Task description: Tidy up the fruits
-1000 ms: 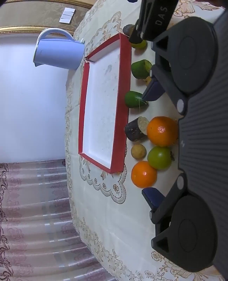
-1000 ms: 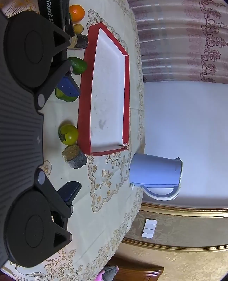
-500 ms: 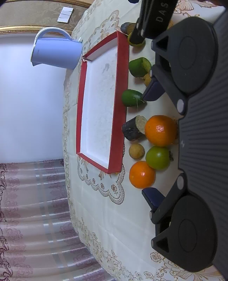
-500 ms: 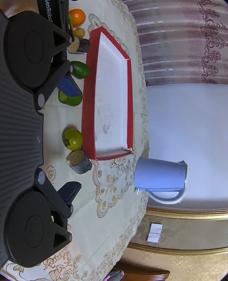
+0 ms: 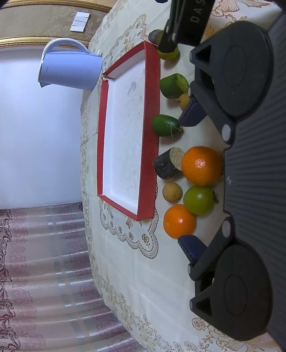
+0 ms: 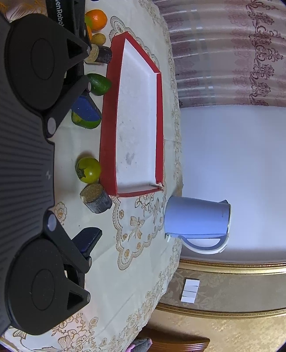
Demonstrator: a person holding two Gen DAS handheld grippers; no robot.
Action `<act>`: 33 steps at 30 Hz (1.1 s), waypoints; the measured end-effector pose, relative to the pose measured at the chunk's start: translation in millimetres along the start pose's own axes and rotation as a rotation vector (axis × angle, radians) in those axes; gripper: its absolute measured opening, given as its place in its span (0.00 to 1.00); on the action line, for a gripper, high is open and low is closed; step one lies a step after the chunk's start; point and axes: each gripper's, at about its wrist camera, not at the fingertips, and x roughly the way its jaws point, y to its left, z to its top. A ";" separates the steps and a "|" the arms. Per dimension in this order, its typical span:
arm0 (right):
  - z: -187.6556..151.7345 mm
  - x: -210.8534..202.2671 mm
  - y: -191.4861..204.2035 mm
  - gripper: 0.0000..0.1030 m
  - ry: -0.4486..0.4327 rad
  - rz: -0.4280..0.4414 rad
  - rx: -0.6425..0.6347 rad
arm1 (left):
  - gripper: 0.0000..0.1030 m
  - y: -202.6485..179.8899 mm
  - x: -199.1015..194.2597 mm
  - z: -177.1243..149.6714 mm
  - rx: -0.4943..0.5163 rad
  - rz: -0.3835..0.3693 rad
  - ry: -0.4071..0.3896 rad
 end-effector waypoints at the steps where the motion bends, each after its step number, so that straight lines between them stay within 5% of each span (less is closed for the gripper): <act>1: -0.1 0.4 -0.5 1.00 0.001 0.001 0.000 | 1.00 0.6 0.5 0.3 -0.005 -0.002 0.002; 33: -4.6 8.5 -21.4 1.00 0.031 -0.006 0.035 | 1.00 25.8 -2.3 -19.7 0.004 -0.026 0.008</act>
